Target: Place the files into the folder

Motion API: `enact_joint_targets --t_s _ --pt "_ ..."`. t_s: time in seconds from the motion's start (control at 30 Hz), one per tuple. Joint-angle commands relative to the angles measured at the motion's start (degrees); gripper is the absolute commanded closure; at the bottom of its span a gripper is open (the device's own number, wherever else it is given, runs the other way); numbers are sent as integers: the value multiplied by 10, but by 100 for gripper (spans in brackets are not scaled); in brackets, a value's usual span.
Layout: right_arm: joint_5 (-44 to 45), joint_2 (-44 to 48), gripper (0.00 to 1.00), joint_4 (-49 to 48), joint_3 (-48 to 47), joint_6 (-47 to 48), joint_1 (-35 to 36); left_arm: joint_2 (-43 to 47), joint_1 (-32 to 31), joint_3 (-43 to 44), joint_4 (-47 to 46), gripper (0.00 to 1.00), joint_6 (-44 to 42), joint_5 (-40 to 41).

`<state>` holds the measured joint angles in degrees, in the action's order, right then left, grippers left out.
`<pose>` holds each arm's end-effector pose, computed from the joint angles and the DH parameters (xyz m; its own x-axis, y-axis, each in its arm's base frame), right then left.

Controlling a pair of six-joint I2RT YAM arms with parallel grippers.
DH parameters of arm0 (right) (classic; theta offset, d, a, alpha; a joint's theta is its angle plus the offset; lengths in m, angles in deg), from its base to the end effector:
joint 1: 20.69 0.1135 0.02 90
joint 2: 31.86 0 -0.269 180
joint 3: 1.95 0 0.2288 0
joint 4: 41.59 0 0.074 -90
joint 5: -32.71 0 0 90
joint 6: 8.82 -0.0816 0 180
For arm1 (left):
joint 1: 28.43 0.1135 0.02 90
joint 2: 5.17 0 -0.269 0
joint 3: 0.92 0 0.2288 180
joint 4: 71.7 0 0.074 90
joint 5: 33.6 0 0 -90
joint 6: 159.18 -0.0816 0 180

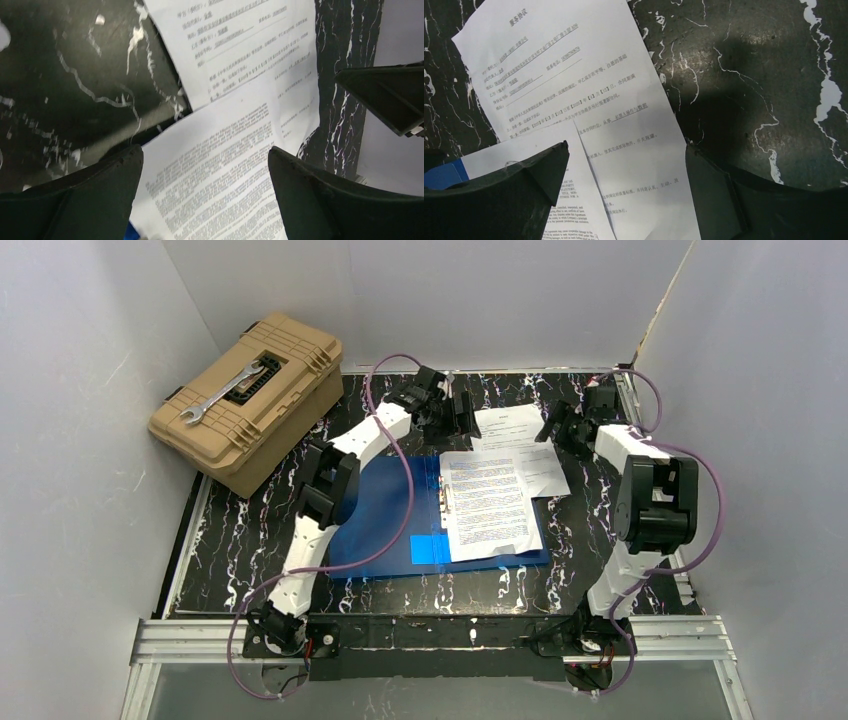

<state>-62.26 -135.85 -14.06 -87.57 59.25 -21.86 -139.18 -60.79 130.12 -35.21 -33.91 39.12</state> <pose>0.4103 -0.0013 0.1909 -0.6809 0.3861 -0.6223 0.2311 0.9196 0.3176 0.4539 -0.3163 0.1986 -0.8453 -0.1171 -0.5213 0.2654 0.7547 -0.5999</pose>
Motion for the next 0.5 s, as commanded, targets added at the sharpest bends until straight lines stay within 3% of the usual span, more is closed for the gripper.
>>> enact_joint_targets --t_s 0.0,0.47 --pt "-48 -32 5 -51 -5 -38 -19 -56 5 113 56 6 -20 -42" --pt "-106 -83 9 -102 21 -55 -27 -186 16 213 -4 12 58 -119"
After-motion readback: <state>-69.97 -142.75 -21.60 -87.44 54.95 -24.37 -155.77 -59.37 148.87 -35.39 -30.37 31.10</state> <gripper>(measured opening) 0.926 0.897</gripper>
